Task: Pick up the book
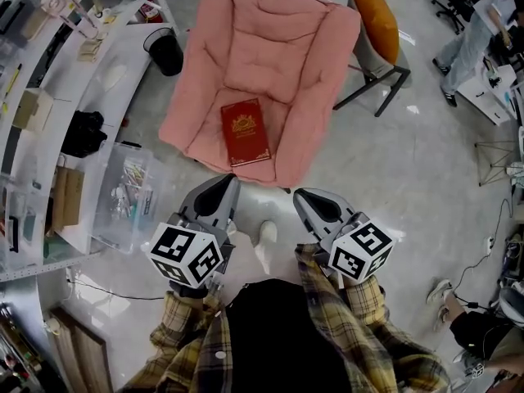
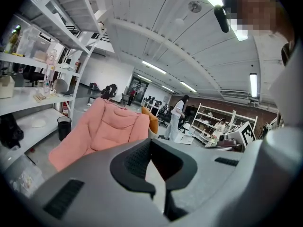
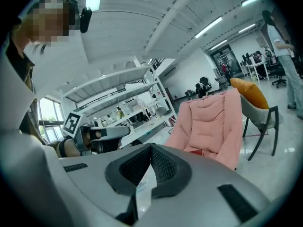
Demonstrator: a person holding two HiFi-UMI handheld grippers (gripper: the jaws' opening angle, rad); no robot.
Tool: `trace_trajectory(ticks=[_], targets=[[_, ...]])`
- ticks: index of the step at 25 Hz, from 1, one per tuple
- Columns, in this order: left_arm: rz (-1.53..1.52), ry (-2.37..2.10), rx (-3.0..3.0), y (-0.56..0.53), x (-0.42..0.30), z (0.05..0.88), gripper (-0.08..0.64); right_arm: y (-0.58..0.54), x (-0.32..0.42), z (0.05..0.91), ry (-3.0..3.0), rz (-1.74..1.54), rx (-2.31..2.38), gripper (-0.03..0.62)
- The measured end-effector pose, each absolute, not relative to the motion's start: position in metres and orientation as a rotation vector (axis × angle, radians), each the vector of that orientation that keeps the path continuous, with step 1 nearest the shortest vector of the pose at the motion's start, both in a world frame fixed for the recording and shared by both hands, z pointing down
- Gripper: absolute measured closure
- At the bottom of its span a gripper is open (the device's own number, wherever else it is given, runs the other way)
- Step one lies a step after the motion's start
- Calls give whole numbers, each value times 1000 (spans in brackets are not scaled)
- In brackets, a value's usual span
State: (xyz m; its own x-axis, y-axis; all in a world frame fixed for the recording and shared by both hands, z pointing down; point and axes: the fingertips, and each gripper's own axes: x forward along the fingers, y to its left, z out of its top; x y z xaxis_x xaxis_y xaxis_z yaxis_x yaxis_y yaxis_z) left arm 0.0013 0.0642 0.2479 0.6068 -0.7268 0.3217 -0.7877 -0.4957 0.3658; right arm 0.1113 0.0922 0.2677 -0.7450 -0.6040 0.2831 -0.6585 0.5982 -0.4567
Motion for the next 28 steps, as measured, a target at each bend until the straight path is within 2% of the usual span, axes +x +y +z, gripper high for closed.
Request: trace_trajectory(ticks=[14, 28], targets=[[160, -1140, 2403, 9, -17, 247, 557, 52, 86, 278, -2696, 869, 1121, 575], [240, -877, 2426, -113, -95, 271, 557, -54, -1, 294, -2553, 931, 1330, 574]])
